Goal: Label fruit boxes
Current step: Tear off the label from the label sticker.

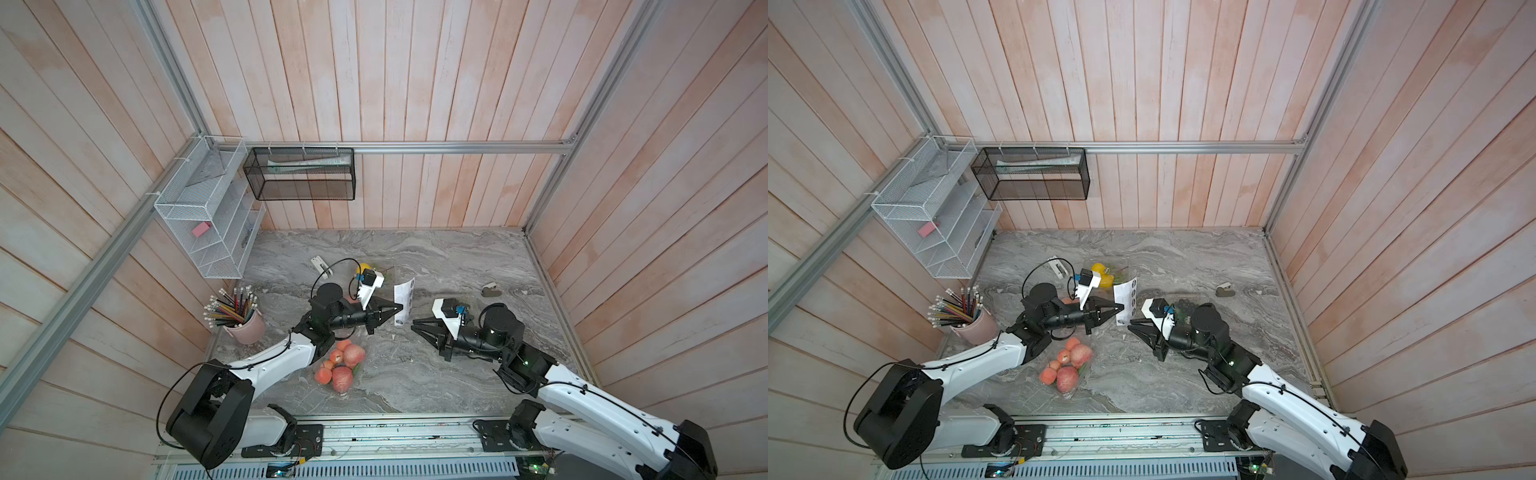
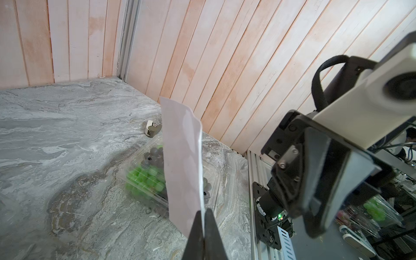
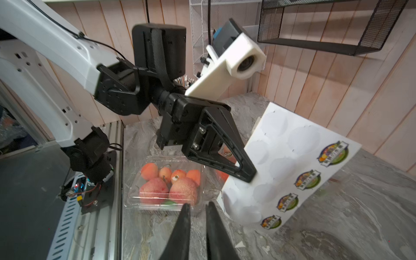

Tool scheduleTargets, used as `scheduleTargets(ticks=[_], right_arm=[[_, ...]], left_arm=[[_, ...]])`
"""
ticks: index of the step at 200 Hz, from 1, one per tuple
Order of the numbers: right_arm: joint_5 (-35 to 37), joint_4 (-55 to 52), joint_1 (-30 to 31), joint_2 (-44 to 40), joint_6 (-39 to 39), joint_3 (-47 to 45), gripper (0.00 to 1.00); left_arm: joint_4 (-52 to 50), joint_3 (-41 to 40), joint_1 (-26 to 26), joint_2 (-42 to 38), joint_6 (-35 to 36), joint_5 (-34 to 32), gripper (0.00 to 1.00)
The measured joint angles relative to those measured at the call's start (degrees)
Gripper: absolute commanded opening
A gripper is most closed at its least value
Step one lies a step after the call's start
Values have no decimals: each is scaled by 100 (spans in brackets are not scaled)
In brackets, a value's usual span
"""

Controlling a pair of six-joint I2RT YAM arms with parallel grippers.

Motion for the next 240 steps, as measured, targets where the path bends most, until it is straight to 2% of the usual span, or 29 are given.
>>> scheduleTargets(ticks=[42, 95, 159, 179, 195, 240], right_arm=[[315, -356, 103, 673, -426, 310, 24], [466, -354, 122, 916, -719, 339, 23], [485, -310, 122, 1093, -833, 457, 14], [481, -269, 122, 1119, -846, 481, 8], [485, -243, 122, 1147, -874, 490, 0], [424, -243, 127, 1141, -879, 490, 0]], left_arm=[[-9, 0, -83, 0, -39, -7, 0], [-7, 0, -85, 0, -37, -4, 0], [118, 0, -87, 0, -39, -2, 0], [162, 0, -87, 0, -39, 0, 0], [181, 0, -90, 0, -39, -2, 0], [184, 0, -101, -20, -39, -4, 0]])
